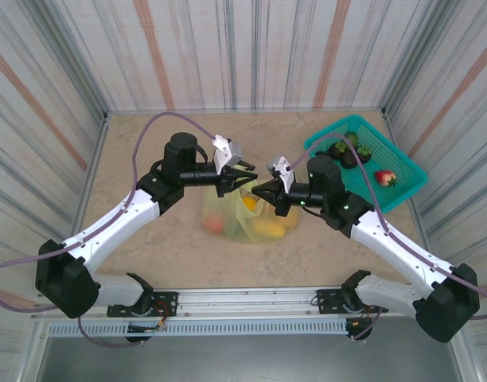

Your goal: Place the fake fruits into the plastic bag and tie a complex knot

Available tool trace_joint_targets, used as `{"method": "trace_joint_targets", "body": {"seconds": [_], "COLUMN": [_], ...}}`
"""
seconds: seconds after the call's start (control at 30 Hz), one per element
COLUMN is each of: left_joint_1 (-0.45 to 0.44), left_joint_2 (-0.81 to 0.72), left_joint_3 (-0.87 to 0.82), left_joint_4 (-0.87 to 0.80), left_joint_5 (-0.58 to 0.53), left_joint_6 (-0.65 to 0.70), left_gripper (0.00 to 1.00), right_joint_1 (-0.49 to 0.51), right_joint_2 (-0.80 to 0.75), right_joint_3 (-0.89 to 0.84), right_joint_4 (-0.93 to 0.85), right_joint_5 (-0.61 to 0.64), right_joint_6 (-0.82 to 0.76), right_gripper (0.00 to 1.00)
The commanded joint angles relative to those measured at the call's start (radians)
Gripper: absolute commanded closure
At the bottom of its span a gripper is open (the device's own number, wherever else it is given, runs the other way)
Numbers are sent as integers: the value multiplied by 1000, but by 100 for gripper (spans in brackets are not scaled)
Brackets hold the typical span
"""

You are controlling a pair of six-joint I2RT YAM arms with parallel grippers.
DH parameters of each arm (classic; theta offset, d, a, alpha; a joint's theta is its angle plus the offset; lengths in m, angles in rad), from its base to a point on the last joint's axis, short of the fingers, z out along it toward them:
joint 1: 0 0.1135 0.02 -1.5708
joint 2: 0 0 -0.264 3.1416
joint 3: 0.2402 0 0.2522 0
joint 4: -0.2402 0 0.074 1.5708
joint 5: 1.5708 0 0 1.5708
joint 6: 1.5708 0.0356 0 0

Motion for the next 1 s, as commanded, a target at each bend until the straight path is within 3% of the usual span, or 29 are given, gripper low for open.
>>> {"method": "trace_joint_targets", "body": {"seconds": [0.0,0.2,0.33,0.47,0.57,0.67,0.77,0.8,0.87,0.97], "left_joint_1": [-3,-4,-4,-3,-3,-3,-3,-4,-3,-4], "left_joint_2": [-4,-4,4,9,14,15,12,11,8,3], "left_joint_3": [4,-2,7,11,14,15,12,10,11,15], "left_joint_4": [16,3,-1,-7,-14,-15,-12,-13,-15,-21], "left_joint_5": [-16,-35,-34,-41,-28,-7,1,2,5,14], "left_joint_6": [-16,-14,-14,-11,-3,9,22,28,46,80], "left_gripper": [69,65,68,79,97,100,100,100,100,100], "right_joint_1": [12,13,25,44,60,63,64,62,46,-12], "right_joint_2": [-24,-30,-29,-16,-1,27,25,13,-28,-75], "right_joint_3": [-4,-3,-9,-41,-65,-65,-30,-20,8,50], "right_joint_4": [15,34,40,60,83,90,41,21,-35,-145], "right_joint_5": [40,56,55,62,66,72,91,93,60,-52], "right_joint_6": [-6,6,8,5,3,-3,-34,-47,-72,-95], "right_gripper": [100,100,100,99,97,82,45,39,32,33]}}
